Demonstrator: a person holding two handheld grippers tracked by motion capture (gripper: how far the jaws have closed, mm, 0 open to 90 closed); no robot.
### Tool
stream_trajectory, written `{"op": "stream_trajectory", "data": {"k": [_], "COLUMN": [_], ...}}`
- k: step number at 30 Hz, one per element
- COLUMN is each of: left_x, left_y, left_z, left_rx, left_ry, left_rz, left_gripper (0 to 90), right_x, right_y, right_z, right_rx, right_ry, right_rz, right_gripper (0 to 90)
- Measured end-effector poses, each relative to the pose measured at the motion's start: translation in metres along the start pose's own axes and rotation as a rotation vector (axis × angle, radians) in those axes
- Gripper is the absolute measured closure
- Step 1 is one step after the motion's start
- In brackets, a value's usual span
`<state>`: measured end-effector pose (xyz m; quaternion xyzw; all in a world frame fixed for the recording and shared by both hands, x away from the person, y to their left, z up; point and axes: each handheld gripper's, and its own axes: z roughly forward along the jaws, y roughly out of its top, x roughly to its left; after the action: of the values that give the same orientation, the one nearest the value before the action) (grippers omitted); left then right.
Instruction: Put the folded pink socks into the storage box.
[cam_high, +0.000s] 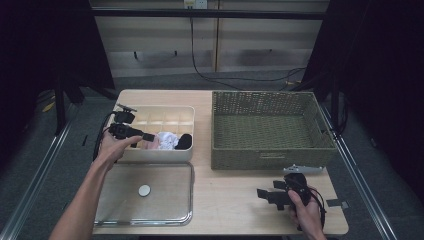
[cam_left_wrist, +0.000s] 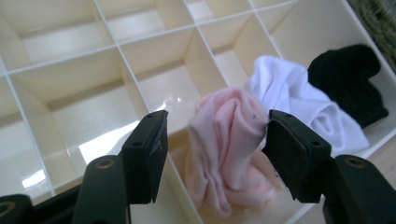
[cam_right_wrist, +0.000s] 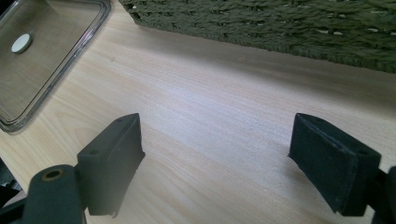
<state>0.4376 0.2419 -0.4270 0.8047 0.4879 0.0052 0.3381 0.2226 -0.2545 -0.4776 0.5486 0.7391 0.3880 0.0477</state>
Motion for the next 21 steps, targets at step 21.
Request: {"op": "stream_trajectory", "data": {"k": [21], "left_x": [0.001], "left_y": [-0.008], "left_z": [0.018], "left_rx": [0.119], "left_ry": [0.004], "left_rz": [0.028], "left_gripper": [76.5], "right_x": [0.001], "right_y": [-0.001], "right_z": [0.001], "right_rx": [0.011], "right_ry": [0.007], "right_rz": [0.0], "right_gripper": [16.5]}}
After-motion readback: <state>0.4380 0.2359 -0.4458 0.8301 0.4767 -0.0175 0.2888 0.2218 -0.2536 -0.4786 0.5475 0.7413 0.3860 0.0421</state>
